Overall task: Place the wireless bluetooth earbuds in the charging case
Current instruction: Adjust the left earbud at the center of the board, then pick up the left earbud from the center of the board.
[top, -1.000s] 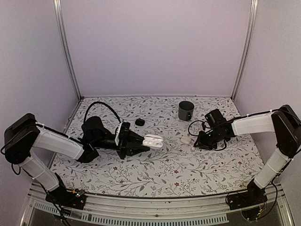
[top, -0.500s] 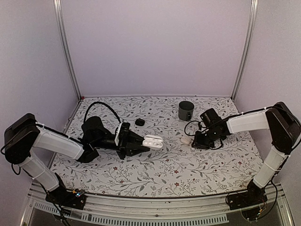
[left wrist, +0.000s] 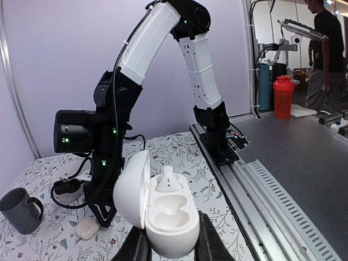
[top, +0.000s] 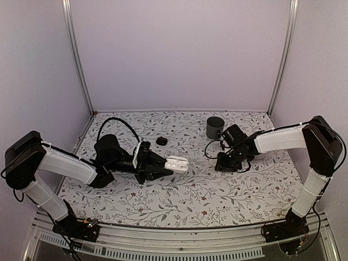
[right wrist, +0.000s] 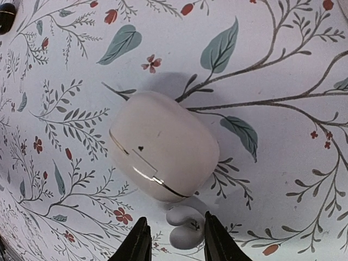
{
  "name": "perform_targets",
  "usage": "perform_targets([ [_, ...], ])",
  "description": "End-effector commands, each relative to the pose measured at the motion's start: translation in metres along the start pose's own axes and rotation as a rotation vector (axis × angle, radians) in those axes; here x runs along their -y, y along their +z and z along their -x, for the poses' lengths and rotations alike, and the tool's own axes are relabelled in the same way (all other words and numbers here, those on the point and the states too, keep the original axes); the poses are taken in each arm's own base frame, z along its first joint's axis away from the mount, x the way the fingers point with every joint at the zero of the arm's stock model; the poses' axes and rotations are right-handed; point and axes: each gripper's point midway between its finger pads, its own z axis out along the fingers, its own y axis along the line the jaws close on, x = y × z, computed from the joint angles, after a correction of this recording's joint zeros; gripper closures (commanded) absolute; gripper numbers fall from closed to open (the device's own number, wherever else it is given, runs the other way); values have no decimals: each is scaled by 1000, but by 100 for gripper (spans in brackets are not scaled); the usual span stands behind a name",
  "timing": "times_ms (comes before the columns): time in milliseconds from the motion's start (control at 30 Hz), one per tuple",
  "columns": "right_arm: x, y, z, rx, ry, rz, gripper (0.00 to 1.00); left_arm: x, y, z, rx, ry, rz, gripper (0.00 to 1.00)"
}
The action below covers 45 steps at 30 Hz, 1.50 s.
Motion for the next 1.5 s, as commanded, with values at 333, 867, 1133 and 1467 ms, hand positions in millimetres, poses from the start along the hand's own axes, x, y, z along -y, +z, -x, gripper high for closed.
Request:
perform_targets([
  [333,-2,-21,9,43,13,12,59,1,3,6,17,1,-16,100],
  [867,9,-7,-7,-23,46,-12,72,0,3,5,15,-6,-13,100],
  [1133,4,4,-13,-61,-1,-50,72,0,3,4,13,-10,-10,100],
  [1467,0,4,-12,-51,-22,-61,84,0,3,3,10,-15,-9,100],
])
